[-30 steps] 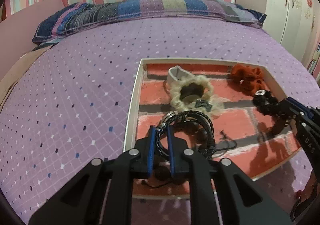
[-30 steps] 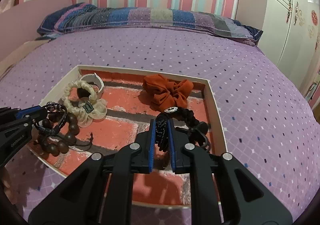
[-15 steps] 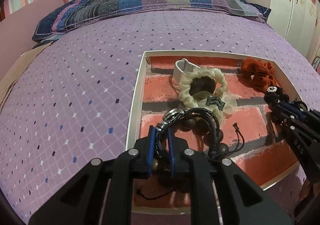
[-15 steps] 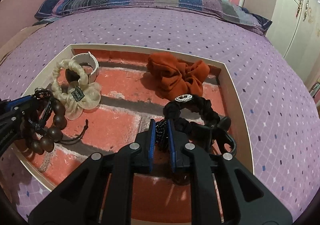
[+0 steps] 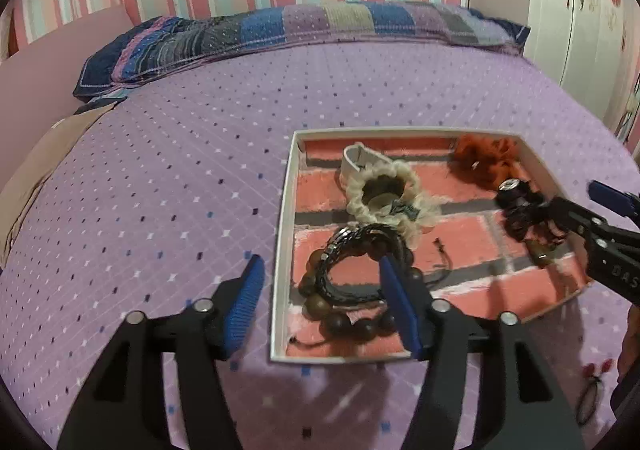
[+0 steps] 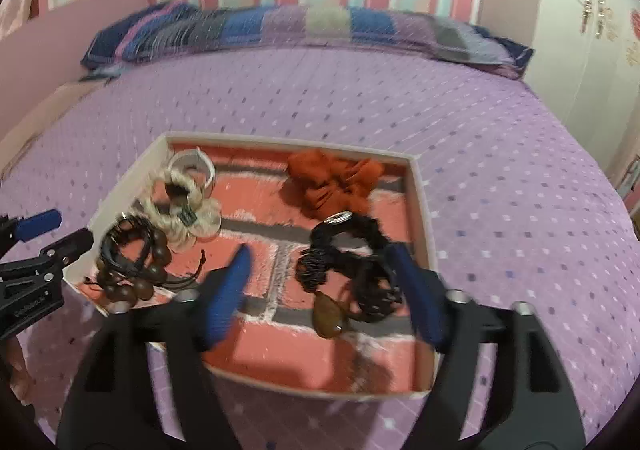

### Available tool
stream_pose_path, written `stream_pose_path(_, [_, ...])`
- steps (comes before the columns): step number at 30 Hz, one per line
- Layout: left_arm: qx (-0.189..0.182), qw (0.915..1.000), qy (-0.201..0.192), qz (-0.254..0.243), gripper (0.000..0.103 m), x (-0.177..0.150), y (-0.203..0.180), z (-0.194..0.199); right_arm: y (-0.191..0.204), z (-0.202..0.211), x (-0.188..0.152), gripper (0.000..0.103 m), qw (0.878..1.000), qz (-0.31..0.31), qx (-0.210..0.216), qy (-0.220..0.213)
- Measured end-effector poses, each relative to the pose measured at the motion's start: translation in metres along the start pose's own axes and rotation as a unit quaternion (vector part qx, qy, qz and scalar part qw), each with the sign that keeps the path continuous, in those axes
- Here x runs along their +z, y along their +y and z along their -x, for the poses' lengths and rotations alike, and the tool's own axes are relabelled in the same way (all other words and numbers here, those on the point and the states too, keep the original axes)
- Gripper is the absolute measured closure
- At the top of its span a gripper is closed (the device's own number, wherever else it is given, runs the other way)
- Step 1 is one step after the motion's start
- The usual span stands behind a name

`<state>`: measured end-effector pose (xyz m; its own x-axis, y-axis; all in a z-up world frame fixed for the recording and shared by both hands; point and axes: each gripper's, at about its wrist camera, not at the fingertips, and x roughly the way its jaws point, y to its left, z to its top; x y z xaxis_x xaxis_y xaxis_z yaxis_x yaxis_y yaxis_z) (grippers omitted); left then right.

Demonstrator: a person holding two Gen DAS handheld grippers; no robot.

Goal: Organize jewelry
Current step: 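Open both tools to release the items in the tray and withdraw, then move the left tool to the red string bracelet while the right tool approaches the red-ball hair tie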

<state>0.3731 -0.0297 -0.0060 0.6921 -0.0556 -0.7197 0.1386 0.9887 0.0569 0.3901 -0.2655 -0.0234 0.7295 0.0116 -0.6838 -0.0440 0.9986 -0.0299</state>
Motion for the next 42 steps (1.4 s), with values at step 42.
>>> stream_pose_path(42, [-0.067, 0.9977, 0.011, 0.003, 0.011, -0.13, -0.071, 0.049, -0.067, 0.107, -0.18, 0.005, 0.997, -0.053, -0.056, -0.005])
